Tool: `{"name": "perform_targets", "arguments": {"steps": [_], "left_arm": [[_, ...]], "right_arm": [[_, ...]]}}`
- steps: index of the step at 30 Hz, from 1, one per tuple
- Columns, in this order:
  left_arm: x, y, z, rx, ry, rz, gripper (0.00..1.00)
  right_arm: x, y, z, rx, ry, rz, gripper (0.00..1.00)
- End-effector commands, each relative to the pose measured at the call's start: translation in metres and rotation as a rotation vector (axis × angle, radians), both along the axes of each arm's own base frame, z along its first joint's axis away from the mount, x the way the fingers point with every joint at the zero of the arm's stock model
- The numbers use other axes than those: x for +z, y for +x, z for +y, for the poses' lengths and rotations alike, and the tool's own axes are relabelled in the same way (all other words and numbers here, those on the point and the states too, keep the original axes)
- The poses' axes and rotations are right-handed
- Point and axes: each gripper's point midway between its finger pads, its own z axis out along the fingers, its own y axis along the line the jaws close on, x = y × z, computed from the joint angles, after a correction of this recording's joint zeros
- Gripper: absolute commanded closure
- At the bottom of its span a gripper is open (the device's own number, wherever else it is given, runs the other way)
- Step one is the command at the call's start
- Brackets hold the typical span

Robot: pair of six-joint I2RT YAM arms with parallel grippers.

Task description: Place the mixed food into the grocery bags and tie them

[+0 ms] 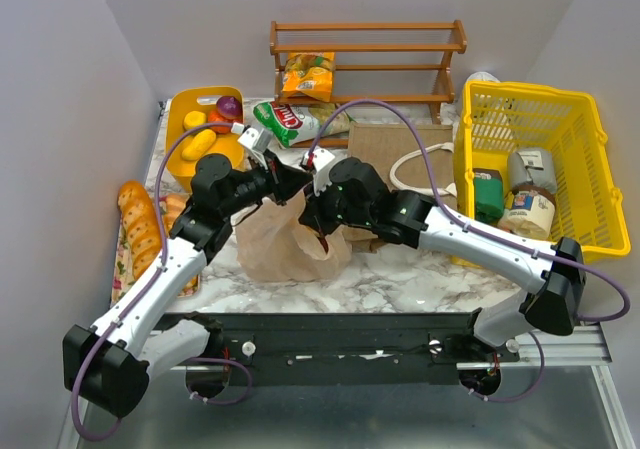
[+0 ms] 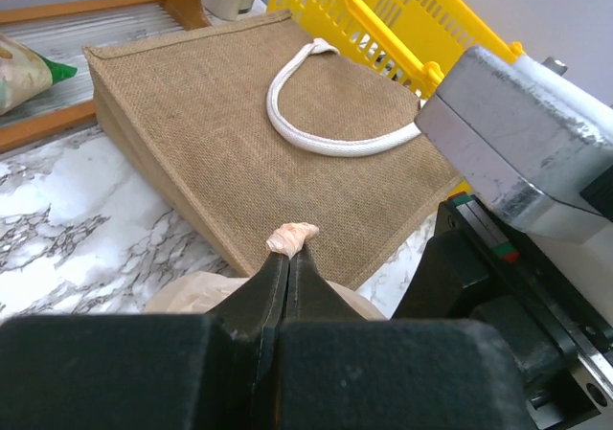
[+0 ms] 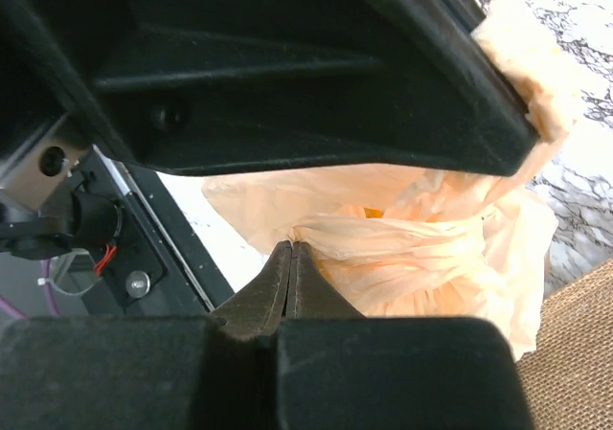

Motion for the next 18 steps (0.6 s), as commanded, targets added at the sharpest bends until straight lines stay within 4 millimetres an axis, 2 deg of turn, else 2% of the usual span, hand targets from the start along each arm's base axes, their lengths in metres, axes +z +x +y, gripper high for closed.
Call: {"name": "perform_targets", "arguments": {"steps": [1, 2, 3, 4, 5, 6, 8, 9, 12, 17, 18], "left_arm": [[0.020, -0.004, 0.002, -0.009, 0.019, -0.076, 0.84], [0.012, -0.007, 0.002, -0.026, 0.048, -0.055, 0.76], [0.014, -0.008, 0.002, -0.038, 0.067, -0.066, 0.57], [0.012, -0.010, 0.002, -0.066, 0.097, -0.085, 0.50], [0.001, -0.013, 0.003, -0.082, 0.129, -0.052, 0.42], [0.003, -0.014, 0.003, -0.095, 0.144, -0.056, 0.30], [-0.011, -0.016, 0.005, -0.128, 0.202, -0.037, 0.23], [-0.010, -0.015, 0.006, -0.132, 0.216, -0.038, 0.18], [-0.021, -0.011, 0.013, -0.120, 0.274, -0.019, 0.11], [-0.037, -0.004, 0.020, -0.108, 0.330, 0.017, 0.09], [-0.037, -0.008, 0.018, -0.137, 0.319, 0.021, 0.08]], "right_arm": [[-0.006, 0.000, -0.001, -0.008, -0.012, -0.021, 0.99], [-0.004, 0.001, -0.001, -0.005, -0.007, -0.032, 0.99], [-0.005, 0.000, -0.002, -0.001, -0.010, -0.036, 0.99], [-0.005, 0.000, -0.003, 0.003, -0.012, -0.045, 0.99], [-0.005, 0.000, -0.003, 0.004, -0.010, -0.048, 0.99], [-0.004, 0.000, -0.003, 0.004, -0.008, -0.050, 0.99], [-0.003, 0.000, -0.004, 0.005, -0.003, -0.058, 0.99], [-0.003, 0.000, -0.004, 0.005, -0.001, -0.060, 0.99], [0.000, -0.001, -0.004, 0.011, 0.011, -0.064, 0.99], [0.001, -0.003, -0.004, 0.019, 0.016, -0.069, 0.99], [0.000, -0.003, -0.004, 0.020, 0.014, -0.069, 0.99]]}}
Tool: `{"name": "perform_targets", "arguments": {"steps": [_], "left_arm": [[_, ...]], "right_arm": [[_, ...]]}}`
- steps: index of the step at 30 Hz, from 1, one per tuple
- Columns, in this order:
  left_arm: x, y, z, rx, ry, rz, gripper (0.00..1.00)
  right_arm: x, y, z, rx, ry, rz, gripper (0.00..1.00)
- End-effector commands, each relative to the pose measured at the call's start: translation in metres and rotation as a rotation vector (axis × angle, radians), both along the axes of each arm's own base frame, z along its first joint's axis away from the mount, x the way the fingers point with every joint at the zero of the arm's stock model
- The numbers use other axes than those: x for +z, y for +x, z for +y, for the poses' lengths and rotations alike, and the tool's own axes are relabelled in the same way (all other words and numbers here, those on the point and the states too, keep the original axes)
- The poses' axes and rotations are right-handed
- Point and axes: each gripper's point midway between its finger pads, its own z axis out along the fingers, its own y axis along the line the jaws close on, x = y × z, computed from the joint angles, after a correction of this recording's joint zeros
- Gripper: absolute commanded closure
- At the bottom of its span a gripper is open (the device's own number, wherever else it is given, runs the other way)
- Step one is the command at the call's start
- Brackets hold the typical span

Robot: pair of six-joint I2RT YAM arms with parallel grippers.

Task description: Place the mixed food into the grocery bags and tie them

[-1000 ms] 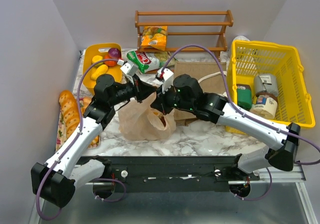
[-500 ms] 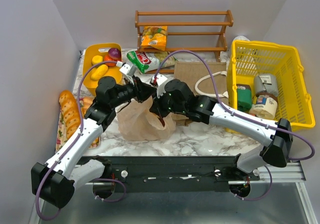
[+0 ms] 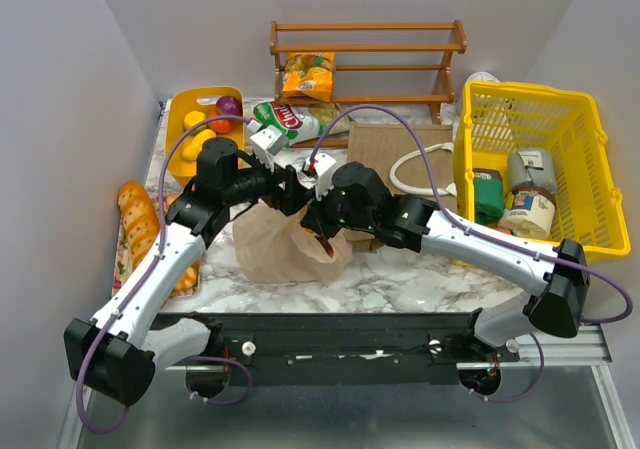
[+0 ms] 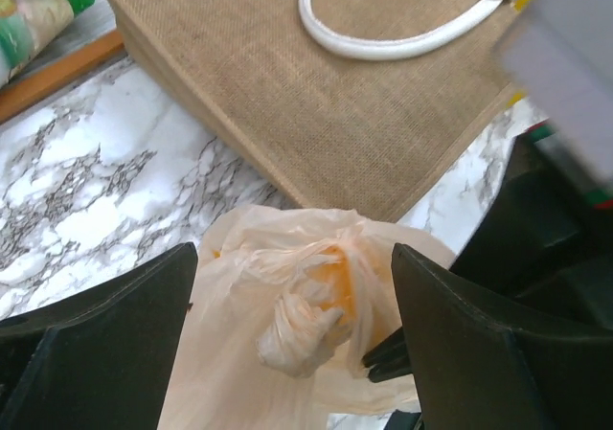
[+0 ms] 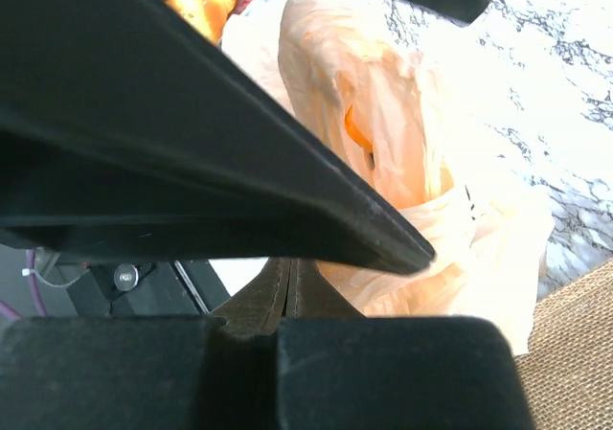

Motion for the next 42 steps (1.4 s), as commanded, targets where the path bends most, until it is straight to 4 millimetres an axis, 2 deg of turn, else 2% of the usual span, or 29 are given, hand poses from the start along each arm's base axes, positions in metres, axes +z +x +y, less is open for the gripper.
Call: {"name": "perform_targets", "arguments": {"steps": [1, 4, 9, 12, 13, 16, 26, 27, 30, 31, 34, 35, 36, 37, 38, 39, 42], "left_arm": [[-0.008, -0.008, -0.001, -0.074, 0.032, 0.030, 0.08], [-0.011, -0.020, -0.012, -0.166, -0.012, 0.078, 0.08], [-0.019, -0.029, -0.015, -0.217, -0.017, 0.112, 0.11], [-0.016, -0.040, -0.018, -0.272, -0.045, 0.128, 0.22], [-0.017, -0.042, -0.019, -0.284, -0.048, 0.134, 0.29], [-0.021, -0.048, -0.021, -0.319, -0.056, 0.152, 0.41], [-0.032, -0.065, -0.022, -0.414, -0.059, 0.217, 0.62], [-0.032, -0.066, -0.023, -0.422, -0.061, 0.215, 0.66], [-0.032, -0.071, -0.022, -0.446, -0.066, 0.213, 0.94], [-0.034, -0.072, -0.022, -0.445, -0.063, 0.206, 1.00], [-0.032, -0.068, -0.019, -0.406, -0.056, 0.163, 1.00], [-0.031, -0.060, -0.017, -0.370, -0.051, 0.142, 1.00], [-0.028, -0.058, -0.016, -0.345, -0.062, 0.145, 1.00], [-0.029, -0.055, -0.014, -0.322, -0.067, 0.147, 1.00], [-0.025, -0.049, -0.013, -0.303, -0.080, 0.120, 1.00], [-0.022, -0.045, -0.010, -0.282, -0.089, 0.113, 1.00], [-0.014, -0.037, -0.008, -0.244, -0.134, 0.103, 1.00]], "right_arm": [[0.008, -0.002, 0.000, 0.006, 0.023, -0.036, 0.99], [0.008, -0.001, 0.000, 0.004, 0.022, -0.041, 0.99], [0.006, 0.001, -0.001, 0.001, 0.012, -0.047, 0.99], [0.005, 0.001, 0.000, 0.002, 0.009, -0.049, 0.99], [0.007, 0.001, -0.001, 0.002, 0.013, -0.051, 0.99], [0.008, 0.006, -0.003, -0.022, 0.006, -0.068, 0.99], [0.010, 0.010, -0.008, -0.045, -0.004, -0.089, 0.99], [0.011, 0.011, -0.008, -0.050, -0.001, -0.093, 0.99], [0.009, 0.012, -0.010, -0.055, -0.009, -0.095, 0.99], [0.011, 0.011, -0.011, -0.056, -0.006, -0.099, 0.99], [0.014, 0.009, -0.012, -0.047, 0.001, -0.105, 0.99], [0.015, 0.008, -0.013, -0.039, 0.001, -0.108, 0.99], [0.017, 0.003, -0.012, -0.014, 0.011, -0.105, 0.94], [0.020, 0.001, -0.013, 0.008, 0.014, -0.114, 0.84], [0.029, -0.003, -0.017, 0.017, 0.031, -0.130, 0.72], [0.034, -0.014, -0.014, 0.080, 0.056, -0.120, 0.46], [0.054, -0.027, -0.024, 0.130, 0.101, -0.159, 0.17]]}}
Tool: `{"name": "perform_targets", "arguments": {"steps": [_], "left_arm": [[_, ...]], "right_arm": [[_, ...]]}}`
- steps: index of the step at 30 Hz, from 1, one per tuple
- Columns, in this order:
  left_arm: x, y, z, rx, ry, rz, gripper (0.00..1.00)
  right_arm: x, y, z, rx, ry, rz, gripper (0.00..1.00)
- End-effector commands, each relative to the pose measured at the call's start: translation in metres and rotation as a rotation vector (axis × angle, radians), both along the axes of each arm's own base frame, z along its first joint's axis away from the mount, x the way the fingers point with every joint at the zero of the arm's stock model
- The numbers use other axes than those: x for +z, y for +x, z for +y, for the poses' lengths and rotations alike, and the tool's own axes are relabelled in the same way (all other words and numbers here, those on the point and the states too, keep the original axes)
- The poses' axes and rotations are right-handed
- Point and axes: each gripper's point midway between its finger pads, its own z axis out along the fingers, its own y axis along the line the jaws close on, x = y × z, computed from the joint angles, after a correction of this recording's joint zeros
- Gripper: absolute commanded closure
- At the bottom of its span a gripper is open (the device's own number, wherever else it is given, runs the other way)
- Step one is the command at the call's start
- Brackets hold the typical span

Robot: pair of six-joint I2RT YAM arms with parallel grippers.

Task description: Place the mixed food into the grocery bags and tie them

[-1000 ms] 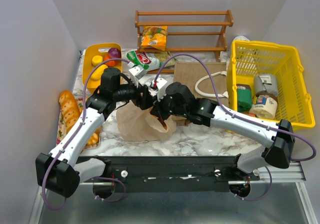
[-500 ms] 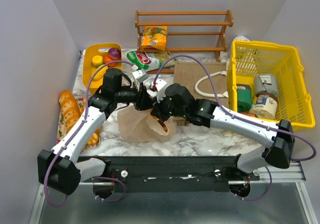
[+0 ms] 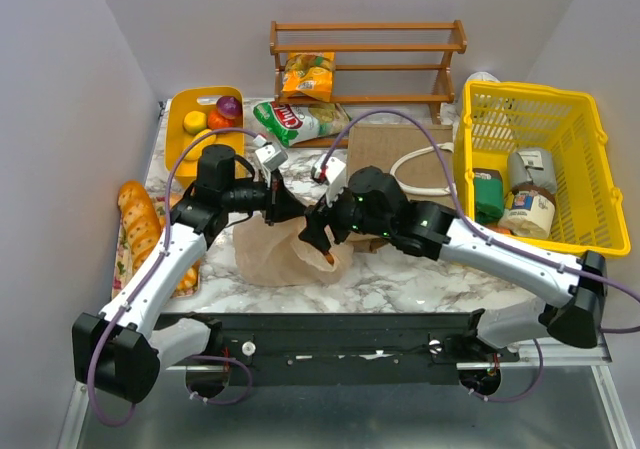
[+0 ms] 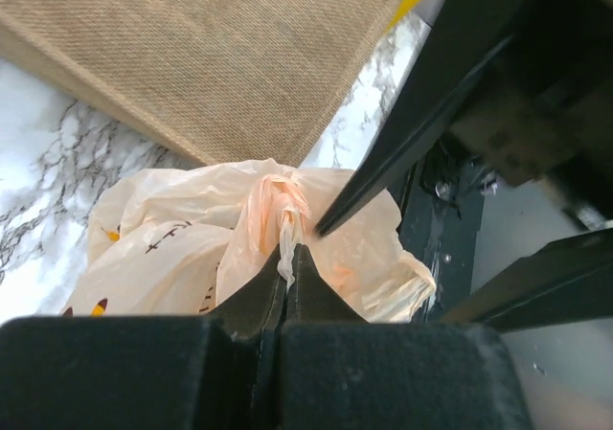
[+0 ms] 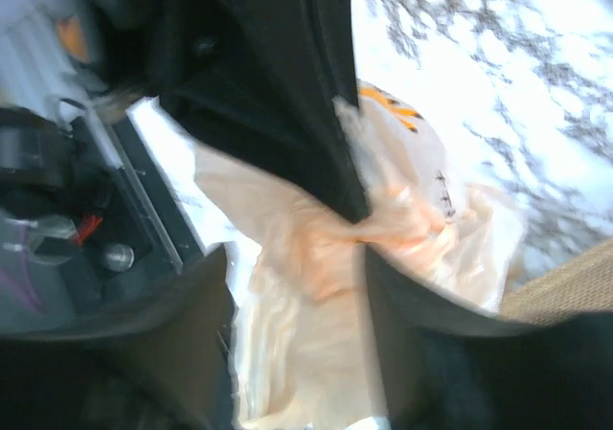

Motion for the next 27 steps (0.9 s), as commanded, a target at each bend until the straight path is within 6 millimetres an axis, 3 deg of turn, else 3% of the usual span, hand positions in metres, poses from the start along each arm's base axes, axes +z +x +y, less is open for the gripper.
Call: {"name": "perform_targets", "arguments": {"steps": [1, 5, 10, 18, 20, 23, 26, 27], "left_arm": [[0.014, 0.009, 0.004, 0.068, -0.077, 0.005, 1.00], [0.018, 0.012, 0.003, 0.056, -0.112, 0.006, 1.00], [0.024, 0.008, 0.001, 0.015, -0.158, 0.023, 1.00], [0.025, 0.007, 0.001, 0.000, -0.168, 0.035, 1.00], [0.024, 0.006, 0.001, -0.006, -0.169, 0.035, 1.00], [0.024, 0.002, 0.001, -0.025, -0.174, 0.040, 1.00], [0.025, -0.002, -0.001, -0.054, -0.195, 0.045, 1.00], [0.027, -0.003, -0.001, -0.062, -0.200, 0.032, 1.00]], "right_arm": [[0.044, -0.017, -0.013, 0.084, 0.102, -0.098, 0.14], [0.046, -0.008, -0.030, 0.042, 0.075, -0.193, 0.05], [0.005, 0.012, -0.038, 0.039, -0.063, -0.332, 0.03], [-0.007, 0.028, -0.030, 0.045, -0.083, -0.468, 0.03], [0.003, 0.038, -0.029, -0.004, -0.055, -0.511, 0.03], [-0.002, 0.048, -0.030, -0.062, -0.059, -0.521, 0.05], [-0.010, 0.062, -0.033, -0.139, -0.092, -0.517, 0.17], [-0.013, 0.064, -0.033, -0.147, -0.099, -0.515, 0.26]]}}
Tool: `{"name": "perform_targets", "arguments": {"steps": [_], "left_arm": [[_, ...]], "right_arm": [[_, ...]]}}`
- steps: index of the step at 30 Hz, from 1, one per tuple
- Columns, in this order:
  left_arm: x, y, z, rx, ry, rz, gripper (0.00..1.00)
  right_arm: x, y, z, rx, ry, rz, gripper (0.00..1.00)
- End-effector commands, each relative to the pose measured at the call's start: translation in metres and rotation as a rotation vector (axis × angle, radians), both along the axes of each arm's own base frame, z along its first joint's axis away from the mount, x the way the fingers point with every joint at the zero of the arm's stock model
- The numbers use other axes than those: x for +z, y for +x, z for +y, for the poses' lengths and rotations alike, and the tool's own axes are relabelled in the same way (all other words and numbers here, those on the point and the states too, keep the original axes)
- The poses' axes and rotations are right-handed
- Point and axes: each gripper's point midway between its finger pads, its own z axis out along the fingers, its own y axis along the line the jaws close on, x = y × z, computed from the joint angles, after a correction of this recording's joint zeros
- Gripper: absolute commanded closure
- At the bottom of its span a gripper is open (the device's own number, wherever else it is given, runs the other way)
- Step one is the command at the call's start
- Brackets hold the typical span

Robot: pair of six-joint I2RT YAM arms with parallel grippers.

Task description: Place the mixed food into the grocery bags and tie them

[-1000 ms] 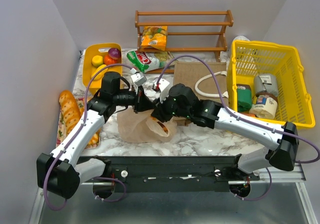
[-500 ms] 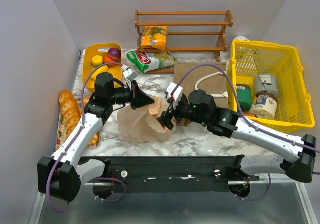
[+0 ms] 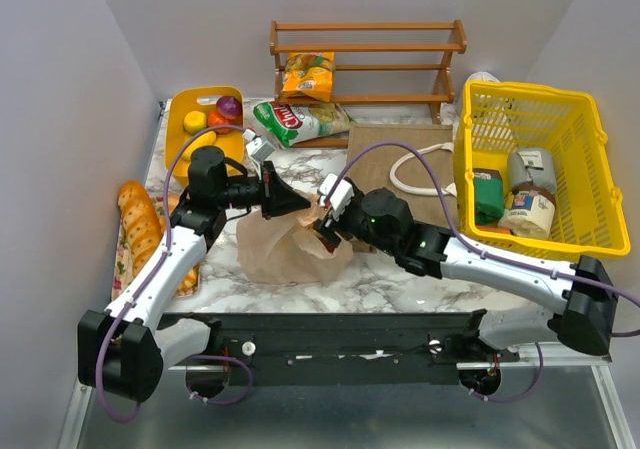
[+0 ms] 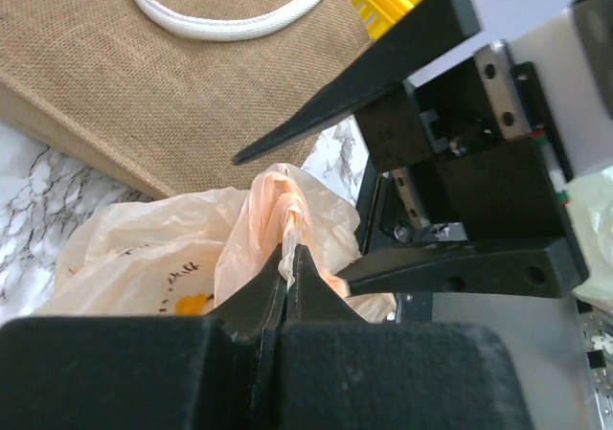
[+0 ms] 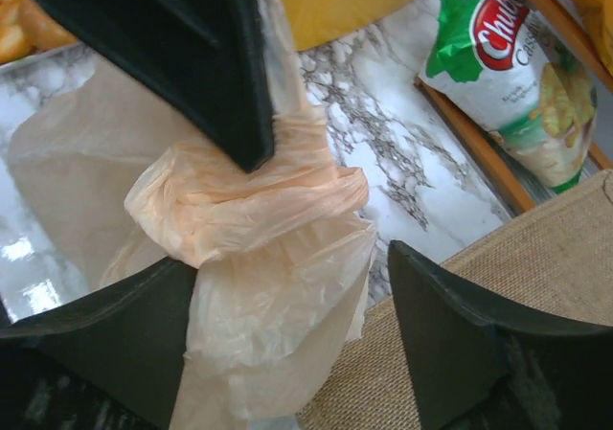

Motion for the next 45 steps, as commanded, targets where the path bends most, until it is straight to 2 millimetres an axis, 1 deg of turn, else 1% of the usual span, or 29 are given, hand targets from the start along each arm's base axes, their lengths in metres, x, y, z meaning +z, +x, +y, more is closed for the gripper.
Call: {"name": "perform_targets", "arguments": {"steps": [1, 4, 10, 12, 13, 14, 16, 17, 18, 19, 20, 21, 22, 23, 25, 28, 29, 30, 32, 33, 35, 36, 38, 39, 40, 41, 42, 44, 45], "left_arm": [[0.004, -0.010, -0.001, -0.067, -0.036, -0.007, 1.00], [0.005, -0.013, -0.002, -0.084, -0.041, -0.009, 1.00], [0.015, -0.016, -0.003, -0.104, -0.075, -0.013, 1.00], [0.014, -0.018, -0.003, -0.122, -0.077, -0.015, 1.00], [0.014, -0.019, -0.003, -0.128, -0.075, -0.021, 1.00], [0.012, -0.021, -0.003, -0.140, -0.073, -0.028, 1.00], [0.009, -0.025, -0.002, -0.160, -0.056, -0.021, 1.00], [0.004, -0.021, -0.001, -0.158, -0.031, -0.083, 1.00], [-0.005, -0.021, 0.001, -0.127, 0.006, -0.038, 1.00], [-0.003, -0.017, 0.001, -0.105, 0.038, -0.082, 1.00], [-0.009, -0.012, 0.003, -0.090, 0.091, -0.165, 1.00], [-0.015, -0.015, 0.005, -0.070, 0.134, -0.154, 1.00], [-0.018, -0.004, 0.008, 0.004, 0.190, -0.183, 1.00], [-0.022, -0.007, 0.005, 0.001, 0.223, -0.223, 1.00], [-0.026, 0.008, 0.012, 0.109, 0.305, -0.310, 1.00], [-0.030, 0.013, 0.015, 0.176, 0.405, -0.451, 1.00], [-0.032, 0.025, 0.027, 0.277, 0.473, -0.484, 1.00], [-0.025, 0.021, 0.022, 0.288, 0.469, -0.547, 1.00], [-0.032, 0.027, 0.030, 0.359, 0.524, -0.599, 1.00], [-0.024, 0.034, 0.037, 0.434, 0.542, -0.649, 1.00], [-0.031, 0.033, 0.035, 0.450, 0.591, -0.701, 1.00], [-0.029, 0.040, 0.041, 0.512, 0.620, -0.720, 1.00], [-0.035, 0.037, 0.035, 0.514, 0.643, -0.766, 1.00], [-0.028, 0.040, 0.032, 0.545, 0.621, -0.805, 1.00], [-0.026, 0.044, 0.039, 0.615, 0.647, -0.824, 1.00], [-0.033, 0.039, 0.034, 0.606, 0.657, -0.847, 1.00], [-0.026, 0.043, 0.033, 0.637, 0.654, -0.896, 1.00], [-0.030, 0.046, 0.042, 0.695, 0.689, -0.918, 1.00], [-0.024, 0.048, 0.042, 0.715, 0.676, -0.942, 1.00]], "right_arm": [[-0.004, 0.025, -0.007, -0.136, 0.007, -0.054, 0.31], [-0.003, 0.028, -0.011, -0.151, 0.033, -0.068, 0.45], [0.006, 0.028, -0.021, -0.148, 0.077, -0.123, 0.58], [0.010, 0.026, -0.022, -0.132, 0.093, -0.133, 0.67], [0.012, 0.027, -0.022, -0.118, 0.100, -0.131, 0.80], [0.013, 0.028, -0.023, -0.121, 0.114, -0.122, 0.89], [0.021, 0.030, -0.025, -0.110, 0.140, -0.108, 0.99], [0.018, 0.030, -0.026, -0.112, 0.141, -0.070, 0.99], [0.020, 0.031, -0.028, -0.111, 0.145, -0.054, 0.99], [0.029, 0.035, -0.029, -0.112, 0.157, -0.044, 0.99], [0.024, 0.034, -0.032, -0.115, 0.140, -0.011, 0.99], [0.025, 0.033, -0.032, -0.108, 0.134, 0.002, 0.99], [0.037, 0.032, -0.028, -0.089, 0.145, 0.005, 0.99], [0.029, 0.028, -0.030, -0.087, 0.114, 0.051, 0.99], [0.031, 0.020, -0.025, -0.049, 0.104, 0.097, 0.99], [0.036, 0.013, -0.023, -0.042, 0.107, 0.174, 0.99], [0.040, 0.010, -0.024, -0.054, 0.111, 0.207, 0.99], [0.041, 0.004, -0.022, -0.025, 0.115, 0.236, 0.99], [0.041, -0.007, -0.019, 0.004, 0.120, 0.302, 0.99], [0.044, -0.011, -0.016, 0.027, 0.124, 0.314, 0.99], [0.044, -0.024, -0.010, 0.068, 0.144, 0.391, 0.99], [0.044, -0.028, -0.007, 0.086, 0.150, 0.410, 0.99], [0.045, -0.041, 0.000, 0.148, 0.171, 0.472, 0.99], [0.045, -0.045, 0.002, 0.163, 0.176, 0.491, 0.99], [0.044, -0.051, 0.005, 0.196, 0.179, 0.517, 0.99], [0.042, -0.053, 0.007, 0.196, 0.185, 0.545, 0.99], [0.040, -0.054, 0.008, 0.197, 0.184, 0.560, 0.99], [0.030, -0.053, 0.007, 0.170, 0.180, 0.590, 0.99], [0.027, -0.054, 0.007, 0.163, 0.179, 0.599, 0.99]]}}
